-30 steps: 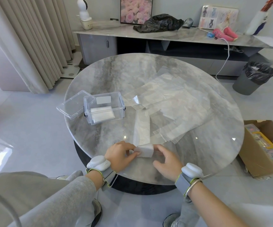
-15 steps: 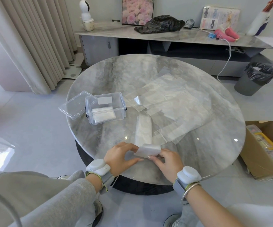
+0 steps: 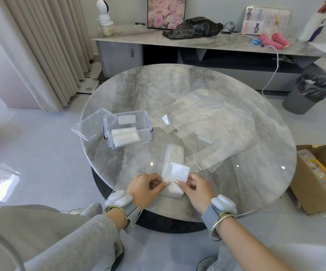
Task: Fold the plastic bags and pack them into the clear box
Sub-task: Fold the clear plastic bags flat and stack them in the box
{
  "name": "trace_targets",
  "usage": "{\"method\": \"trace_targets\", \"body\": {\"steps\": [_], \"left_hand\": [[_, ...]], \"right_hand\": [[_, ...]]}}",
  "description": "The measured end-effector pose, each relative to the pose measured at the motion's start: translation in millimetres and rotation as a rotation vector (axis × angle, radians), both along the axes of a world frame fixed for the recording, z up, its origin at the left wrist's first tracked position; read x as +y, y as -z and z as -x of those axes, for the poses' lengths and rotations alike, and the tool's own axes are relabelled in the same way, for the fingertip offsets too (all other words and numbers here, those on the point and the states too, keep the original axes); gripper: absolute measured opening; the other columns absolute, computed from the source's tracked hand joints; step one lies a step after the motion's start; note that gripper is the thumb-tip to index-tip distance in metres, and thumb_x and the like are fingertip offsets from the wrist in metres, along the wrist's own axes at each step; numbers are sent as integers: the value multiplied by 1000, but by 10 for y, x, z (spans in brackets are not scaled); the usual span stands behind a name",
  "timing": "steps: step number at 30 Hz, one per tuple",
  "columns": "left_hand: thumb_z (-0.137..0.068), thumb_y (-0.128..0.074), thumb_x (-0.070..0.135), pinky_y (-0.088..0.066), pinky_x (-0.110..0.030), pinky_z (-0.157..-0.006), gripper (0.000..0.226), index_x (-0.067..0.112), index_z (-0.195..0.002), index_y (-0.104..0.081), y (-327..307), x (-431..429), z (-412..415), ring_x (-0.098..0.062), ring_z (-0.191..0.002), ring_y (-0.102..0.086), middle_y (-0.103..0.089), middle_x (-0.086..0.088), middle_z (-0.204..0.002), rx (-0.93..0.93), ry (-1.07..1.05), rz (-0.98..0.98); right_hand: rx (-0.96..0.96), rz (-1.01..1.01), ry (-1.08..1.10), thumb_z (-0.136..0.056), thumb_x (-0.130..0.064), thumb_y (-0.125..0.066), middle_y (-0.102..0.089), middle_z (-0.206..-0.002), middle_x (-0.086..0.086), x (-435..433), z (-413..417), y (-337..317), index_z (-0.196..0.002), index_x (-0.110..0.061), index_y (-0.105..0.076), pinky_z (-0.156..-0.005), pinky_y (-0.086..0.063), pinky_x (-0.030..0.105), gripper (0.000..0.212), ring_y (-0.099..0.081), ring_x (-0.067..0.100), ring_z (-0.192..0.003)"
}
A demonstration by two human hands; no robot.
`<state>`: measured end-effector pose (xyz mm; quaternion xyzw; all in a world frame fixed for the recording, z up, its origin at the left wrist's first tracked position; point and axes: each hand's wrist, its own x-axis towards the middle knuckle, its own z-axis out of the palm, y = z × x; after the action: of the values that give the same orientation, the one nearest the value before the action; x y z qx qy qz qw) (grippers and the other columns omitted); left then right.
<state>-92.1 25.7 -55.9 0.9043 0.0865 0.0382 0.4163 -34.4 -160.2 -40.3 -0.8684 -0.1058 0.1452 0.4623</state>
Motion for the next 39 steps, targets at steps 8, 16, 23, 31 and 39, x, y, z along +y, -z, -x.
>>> {"method": "trace_targets", "body": {"steps": [8,16,23,31,39], "left_hand": [[-86,-69,46,-48,-23,-62,26,21,-78,-66,34,-33,-25,-4,-60,-55,-65,9,-66,17,-105,-1],[-86,-65,51,-45,-20,-60,29,25,-76,-63,-1,-52,-74,-2,-60,-50,-55,14,-62,75,-121,-95],[-88,-64,50,-50,-24,-63,30,20,-82,-67,-12,-60,-73,-5,-65,-55,-60,12,-68,44,-94,-169],[-90,-63,47,-40,-16,-56,27,22,-79,-62,-13,-58,-56,-3,-62,-49,-52,16,-63,26,-57,-222],[-93,-58,48,-34,-16,-53,37,19,-69,-58,0,-57,-47,-3,-56,-44,-48,13,-57,-9,-43,-227]], "right_hand": [[-9,155,36,-87,-57,-55,-58,-55,-5,88,-72,22,-83,-21,-61,-53,-33,23,37,-50,7,-53],[-120,264,29,-88,-51,-59,-57,-57,-8,95,-49,50,-117,-21,-55,-51,-29,16,43,-51,5,-58],[-45,183,9,-79,-53,-69,-62,-63,-8,78,13,-28,-141,-25,-36,-58,-35,14,75,-57,1,-65],[-49,189,-43,-81,-36,-75,-60,-63,-9,55,96,-52,-137,-25,-41,-68,-44,21,67,-56,4,-65],[-74,153,-10,-85,-39,-69,-66,-67,-4,43,121,-9,-133,-23,-45,-75,-47,26,56,-60,10,-70]]}}
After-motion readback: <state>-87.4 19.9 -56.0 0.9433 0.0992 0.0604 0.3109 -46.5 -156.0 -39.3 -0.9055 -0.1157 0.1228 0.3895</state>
